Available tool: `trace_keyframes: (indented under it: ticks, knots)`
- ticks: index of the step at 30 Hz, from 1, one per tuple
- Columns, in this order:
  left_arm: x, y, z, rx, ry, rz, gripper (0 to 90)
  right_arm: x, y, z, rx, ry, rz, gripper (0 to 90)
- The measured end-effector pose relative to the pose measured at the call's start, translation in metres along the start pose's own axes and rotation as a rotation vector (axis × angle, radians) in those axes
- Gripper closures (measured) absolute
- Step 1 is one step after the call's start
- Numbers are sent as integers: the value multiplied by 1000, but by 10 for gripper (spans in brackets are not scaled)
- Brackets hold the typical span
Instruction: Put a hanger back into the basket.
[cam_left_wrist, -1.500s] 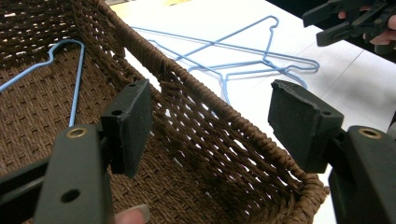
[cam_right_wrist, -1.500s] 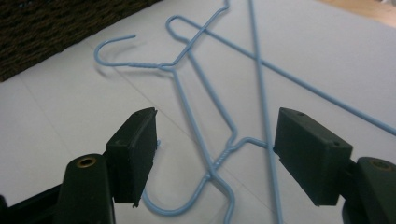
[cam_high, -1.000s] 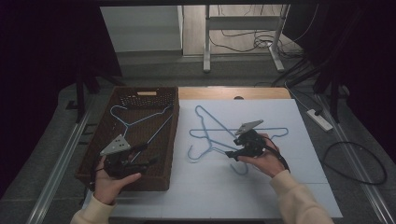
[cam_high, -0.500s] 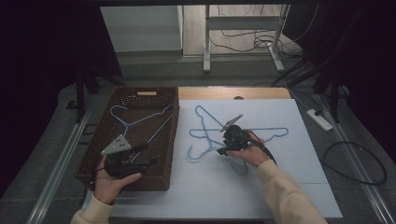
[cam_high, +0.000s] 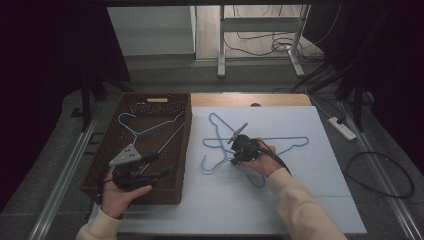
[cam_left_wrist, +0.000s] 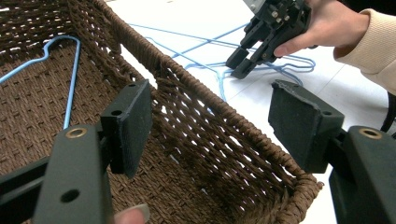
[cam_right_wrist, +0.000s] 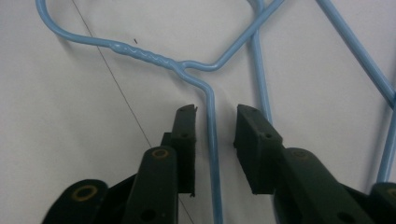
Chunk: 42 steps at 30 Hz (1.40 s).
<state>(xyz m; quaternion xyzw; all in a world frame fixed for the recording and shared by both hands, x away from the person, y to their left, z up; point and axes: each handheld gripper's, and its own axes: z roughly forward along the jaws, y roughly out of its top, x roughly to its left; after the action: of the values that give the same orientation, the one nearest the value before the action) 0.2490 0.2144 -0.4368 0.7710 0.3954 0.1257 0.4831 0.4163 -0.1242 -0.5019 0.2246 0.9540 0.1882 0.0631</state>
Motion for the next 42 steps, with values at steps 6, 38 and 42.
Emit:
trace_keyframes:
  ticks: [6,38,42]
  knots:
    - [0,0,0,6,-5,4,315,0,4,1,31,16,-1,779]
    - [-2,4,-3,-11,0,10,314,-21,-9,-53,-162,84,253,882]
    - [-2,5,-2,-12,-3,13,314,-25,-13,-64,-233,86,308,882]
